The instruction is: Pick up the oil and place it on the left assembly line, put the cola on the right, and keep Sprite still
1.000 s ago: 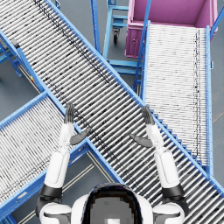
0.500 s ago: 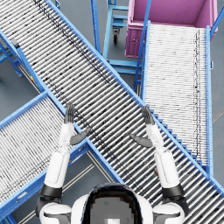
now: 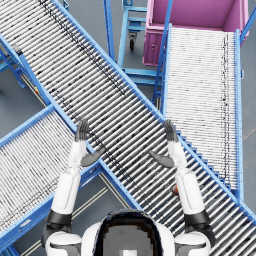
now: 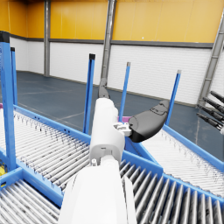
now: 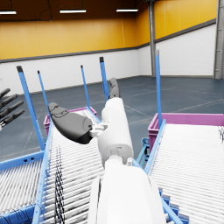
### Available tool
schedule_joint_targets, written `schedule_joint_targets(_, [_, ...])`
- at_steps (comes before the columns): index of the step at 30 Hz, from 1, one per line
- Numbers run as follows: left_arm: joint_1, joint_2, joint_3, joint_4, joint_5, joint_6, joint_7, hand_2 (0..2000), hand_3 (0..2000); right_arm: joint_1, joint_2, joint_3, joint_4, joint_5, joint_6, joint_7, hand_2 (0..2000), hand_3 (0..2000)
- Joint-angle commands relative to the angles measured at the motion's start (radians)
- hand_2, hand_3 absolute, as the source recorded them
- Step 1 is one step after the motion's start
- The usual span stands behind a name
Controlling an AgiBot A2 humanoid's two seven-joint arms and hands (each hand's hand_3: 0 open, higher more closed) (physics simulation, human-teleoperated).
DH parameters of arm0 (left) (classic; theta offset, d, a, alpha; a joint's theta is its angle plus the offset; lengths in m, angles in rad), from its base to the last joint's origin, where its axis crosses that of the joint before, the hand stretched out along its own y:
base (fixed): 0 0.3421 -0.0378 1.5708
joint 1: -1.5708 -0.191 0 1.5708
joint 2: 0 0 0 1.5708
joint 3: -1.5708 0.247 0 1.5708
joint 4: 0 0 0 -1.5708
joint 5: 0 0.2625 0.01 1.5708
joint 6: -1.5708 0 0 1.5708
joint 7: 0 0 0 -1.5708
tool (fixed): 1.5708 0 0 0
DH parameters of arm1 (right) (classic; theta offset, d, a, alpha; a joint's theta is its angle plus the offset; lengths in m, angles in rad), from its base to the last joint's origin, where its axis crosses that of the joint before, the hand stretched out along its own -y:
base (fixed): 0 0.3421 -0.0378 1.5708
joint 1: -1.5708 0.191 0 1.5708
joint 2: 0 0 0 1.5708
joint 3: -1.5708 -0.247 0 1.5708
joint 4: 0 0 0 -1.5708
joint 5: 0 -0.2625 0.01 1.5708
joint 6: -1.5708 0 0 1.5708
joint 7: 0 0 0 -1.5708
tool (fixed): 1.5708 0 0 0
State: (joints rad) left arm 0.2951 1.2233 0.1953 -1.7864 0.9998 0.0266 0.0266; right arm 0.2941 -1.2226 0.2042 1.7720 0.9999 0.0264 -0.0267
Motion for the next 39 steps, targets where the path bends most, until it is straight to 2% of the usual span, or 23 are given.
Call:
schedule_joint_targets(1, [0.024, 0.013, -0.065, -0.055, 0.0, -0.008, -0.008, 0, 0, 0.019, -0.012, -0.062, 0.038, 0.0, -0.007, 0.008, 0, 0])
schedule_joint_targets(5, [0.029, 0.024, -0.149, -0.094, 0.0, -0.022, -0.022, 0, 0, 0.023, -0.023, -0.123, 0.082, 0.0, -0.021, 0.022, 0, 0])
schedule_joint_targets(9, [0.075, 0.033, -0.225, -0.088, 0.0, -0.025, -0.025, 0, 0, 0.032, -0.034, -0.177, 0.096, 0.0, -0.025, 0.025, 0, 0])
schedule_joint_targets(10, [0.077, 0.034, -0.238, -0.086, 0.0, -0.026, -0.026, 0, 0, 0.031, -0.036, -0.194, 0.106, 0.043, -0.025, 0.026, 0, 0])
schedule_joint_targets(15, [0.114, 0.037, -0.302, -0.072, 0.221, -0.026, -0.026, 0, 0, 0.064, -0.046, -0.242, 0.105, 0.266, -0.026, 0.026, 0, 0])
schedule_joint_targets(19, [0.134, 0.037, -0.341, -0.074, 0.338, -0.027, -0.027, 0, 0, 0.079, -0.05, -0.289, 0.11, 0.35, -0.026, 0.027, 0, 0])
schedule_joint_targets(39, [0.143, 0.052, -0.36, -0.077, 0.379, -0.027, -0.027, 0, 0, 0.069, -0.072, -0.33, 0.104, 0.379, -0.026, 0.027, 0, 0])
